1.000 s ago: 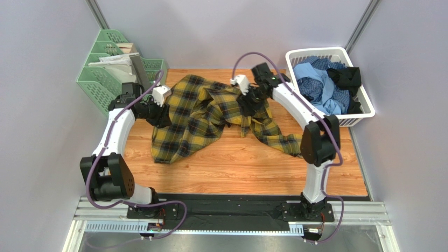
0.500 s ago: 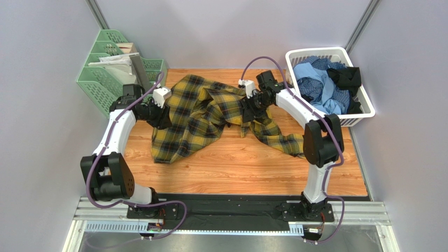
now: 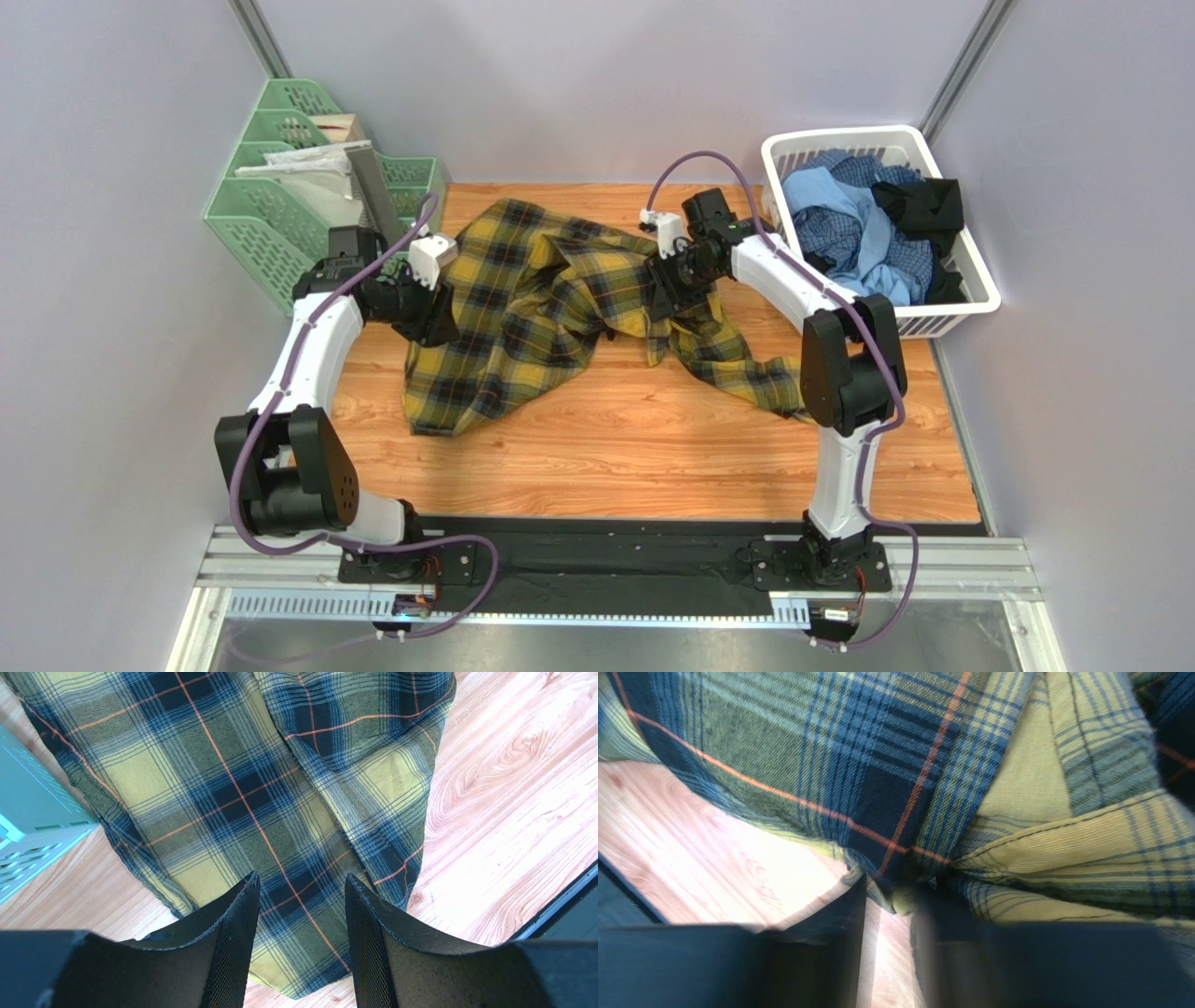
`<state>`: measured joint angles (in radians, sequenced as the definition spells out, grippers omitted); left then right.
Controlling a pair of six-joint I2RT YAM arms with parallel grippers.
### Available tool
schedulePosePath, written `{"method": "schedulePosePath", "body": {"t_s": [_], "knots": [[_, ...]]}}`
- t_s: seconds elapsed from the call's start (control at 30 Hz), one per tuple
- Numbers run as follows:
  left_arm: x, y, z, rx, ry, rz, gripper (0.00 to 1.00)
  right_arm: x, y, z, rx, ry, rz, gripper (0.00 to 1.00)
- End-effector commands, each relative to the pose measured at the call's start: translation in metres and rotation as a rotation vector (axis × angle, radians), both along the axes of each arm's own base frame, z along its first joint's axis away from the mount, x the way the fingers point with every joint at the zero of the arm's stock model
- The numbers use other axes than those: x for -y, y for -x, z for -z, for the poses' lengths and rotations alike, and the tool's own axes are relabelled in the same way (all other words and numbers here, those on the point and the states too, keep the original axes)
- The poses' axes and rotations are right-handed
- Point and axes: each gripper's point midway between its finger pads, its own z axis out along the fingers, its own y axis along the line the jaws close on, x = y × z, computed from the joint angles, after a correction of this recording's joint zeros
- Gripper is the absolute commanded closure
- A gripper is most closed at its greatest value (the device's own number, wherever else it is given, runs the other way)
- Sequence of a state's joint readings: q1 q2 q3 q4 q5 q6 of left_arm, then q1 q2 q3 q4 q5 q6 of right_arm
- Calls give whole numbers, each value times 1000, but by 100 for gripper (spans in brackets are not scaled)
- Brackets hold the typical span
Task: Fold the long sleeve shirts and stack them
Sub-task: Flatten the shirt out
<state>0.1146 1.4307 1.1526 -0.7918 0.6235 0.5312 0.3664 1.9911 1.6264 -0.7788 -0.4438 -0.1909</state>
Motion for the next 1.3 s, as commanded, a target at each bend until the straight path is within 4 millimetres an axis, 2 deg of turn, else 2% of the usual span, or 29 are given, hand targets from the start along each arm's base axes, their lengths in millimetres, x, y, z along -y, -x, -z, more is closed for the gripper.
{"method": "schedulePosePath", "body": {"t_s": [0.0, 0.07, 0.2, 0.23, 0.3, 0.37, 0.43, 0.47, 0.53, 0.57, 0.67, 0.7, 0.77, 0.8, 0.83, 0.87, 0.9, 0.93, 0.97, 1.0, 1.03, 1.1, 1.13, 1.2, 1.23, 1.27], "knots": [[0, -7, -6, 32, 16, -1, 45, -17, -8, -19, 47, -53, -18, 85], [-1, -7, -9, 35, 10, 1, 45, -19, -5, -33, 43, -68, -32, 96], [-2, -4, -14, 49, 1, 7, 45, -12, 19, -80, 86, -80, -98, 98], [-1, -5, -16, 53, 1, 9, 45, -7, 36, -103, 101, -94, -123, 99], [-1, -6, -18, 58, 9, 5, 45, -3, 58, -126, 122, -108, -172, 100], [1, -7, -23, 65, 16, 4, 46, 8, 98, -156, 167, -115, -277, 100], [2, -9, -29, 82, 25, 5, 46, 18, 140, -166, 175, -97, -401, 100], [3, -9, -32, 88, 27, 7, 46, 28, 166, -192, 266, -112, -444, 100], [4, -9, -37, 102, 37, 13, 46, 39, 209, -203, 312, -116, -530, 100], [6, -8, -41, 113, 39, 20, 46, 49, 230, -220, 416, -112, -536, 99], [10, -4, -51, 143, 45, 58, 46, 61, 272, -229, 511, -101, -614, 100], [11, -2, -52, 147, 50, 68, 46, 67, 297, -241, 590, -136, -654, 100], [12, 1, -56, 172, 41, 82, 46, 75, 308, -246, 692, -144, -642, 100], [13, 4, -55, 169, 47, 89, 47, 79, 312, -270, 867, -196, -614, 100], [13, 4, -55, 171, 48, 95, 47, 83, 306, -269, 926, -188, -572, 100], [15, 5, -54, 171, 50, 103, 47, 83, 303, -278, 996, -211, -539, 99], [17, 5, -55, 173, 59, 116, 47, 79, 295, -303, 1107, -268, -479, 87], [21, 6, -55, 170, 62, 135, 46, 83, 290, -310, 1155, -272, -436, 70], [26, 6, -52, 160, 63, 157, 45, 78, 283, -306, 1157, -267, -427, 35], [30, 7, -53, 157, 54, 189, 44, 75, 276, -307, 1159, -260, -419, 18], [43, 9, -52, 154, 52, 235, 44, 71, 257, -297, 1108, -206, -386, 6], [47, 2, -44, 147, 25, 250, 43, 67, 231, -279, 1011, -137, -301, 2], [64, 2, -35, 124, 20, 295, 43, 68, 203, -260, 951, -33, -225, 5], [65, -9, -23, 113, -36, 289, 44, 68, 179, -227, 855, 50, -186, 13], [67, -14, -8, 68, -50, 291, 45, 62, 173, -213, 786, 39, -180, 18], [63, -19, 0, 42, -77, 272, 46, 60, 154, -188, 698, 74, -155, 19]]}}
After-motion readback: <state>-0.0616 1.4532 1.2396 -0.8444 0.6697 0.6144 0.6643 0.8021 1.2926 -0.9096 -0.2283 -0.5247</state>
